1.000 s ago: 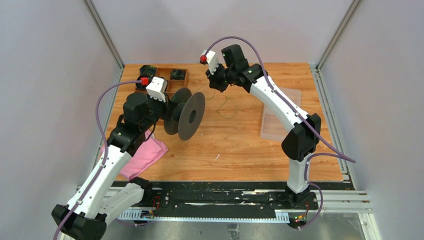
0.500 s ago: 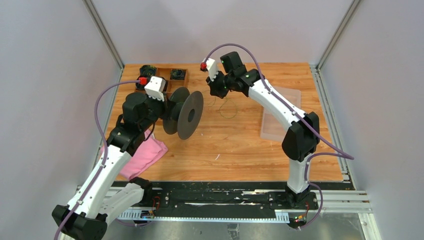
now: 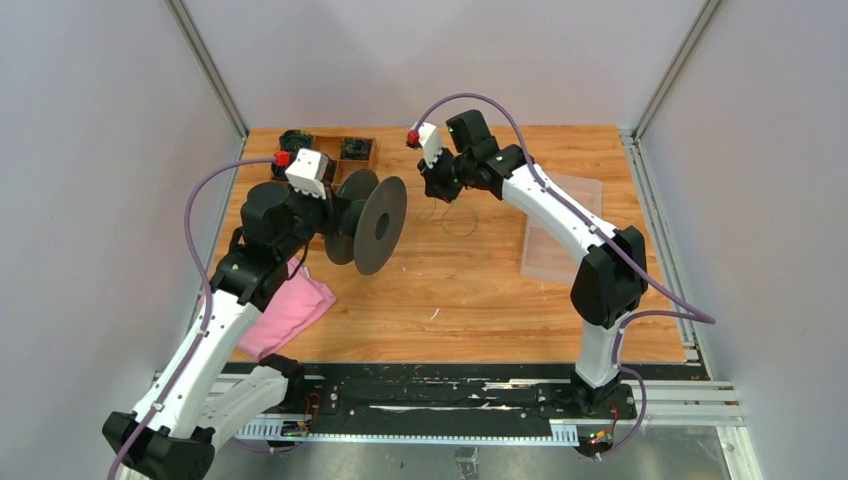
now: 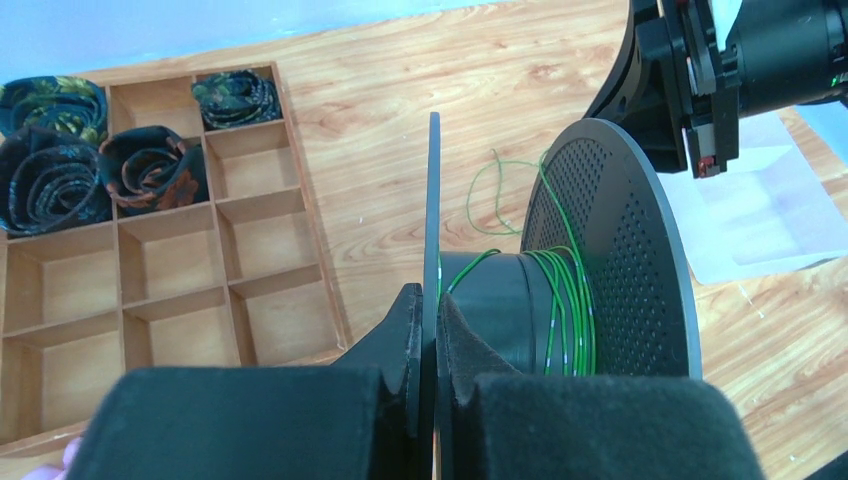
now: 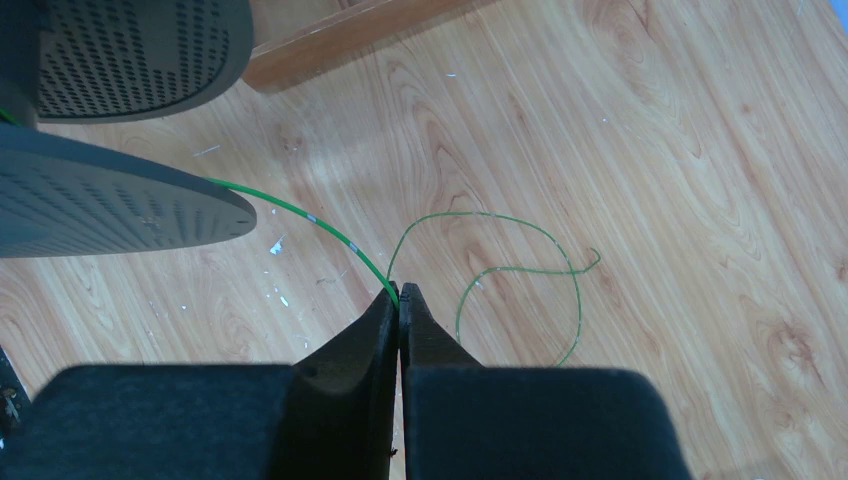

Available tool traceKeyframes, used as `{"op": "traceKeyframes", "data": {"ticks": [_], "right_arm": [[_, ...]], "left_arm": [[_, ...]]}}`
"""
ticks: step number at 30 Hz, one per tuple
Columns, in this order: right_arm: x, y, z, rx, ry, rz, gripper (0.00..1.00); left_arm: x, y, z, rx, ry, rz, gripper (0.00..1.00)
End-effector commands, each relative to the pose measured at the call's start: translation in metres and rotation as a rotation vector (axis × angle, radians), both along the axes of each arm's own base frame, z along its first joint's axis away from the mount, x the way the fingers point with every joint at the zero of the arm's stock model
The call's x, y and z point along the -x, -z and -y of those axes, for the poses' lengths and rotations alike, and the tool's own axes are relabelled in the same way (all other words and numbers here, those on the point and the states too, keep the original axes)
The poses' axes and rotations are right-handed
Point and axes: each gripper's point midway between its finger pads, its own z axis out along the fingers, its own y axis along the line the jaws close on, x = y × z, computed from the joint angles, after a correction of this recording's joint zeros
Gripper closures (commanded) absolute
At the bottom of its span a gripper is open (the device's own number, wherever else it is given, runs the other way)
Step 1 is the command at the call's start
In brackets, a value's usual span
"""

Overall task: Wrap the cables
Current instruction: Wrap the cable around the cable reel.

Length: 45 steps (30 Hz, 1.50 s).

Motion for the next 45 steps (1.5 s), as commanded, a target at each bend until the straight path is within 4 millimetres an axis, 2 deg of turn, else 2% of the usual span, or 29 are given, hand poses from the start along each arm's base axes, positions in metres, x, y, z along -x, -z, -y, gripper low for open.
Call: {"op": "traceKeyframes", "data": {"ticks": [1,13,20,25,33,45], "right_arm": [[0.001,-0.014,0.006,-0.048,0.011,0.016,0.99],[0.006,0.007,-0.002,-0.089,0.021,-0.060,0.99],[0.008,0.024,-0.004,-0.093,0.030,-0.104,0.99],[0.016,0.038,-0.011,-0.122,0.014,-0.169,0.99],[0.028,0.042,-0.020,-0.190,-0.016,-0.224,0.99],[0.044,0.049,-0.032,-0.264,-0.070,-0.313,0.98]], "left_arm": [[-0.002,-0.051,-0.005,0.056,-0.029,0.132,1.00],[-0.004,-0.058,-0.018,0.052,-0.099,0.134,1.00],[-0.002,-0.061,-0.015,0.081,-0.088,0.121,1.00],[-0.003,-0.066,-0.014,0.111,-0.095,0.114,1.00],[-0.007,-0.079,-0.015,0.169,-0.122,0.116,1.00],[-0.016,-0.082,-0.021,0.226,-0.178,0.107,1.00]]}}
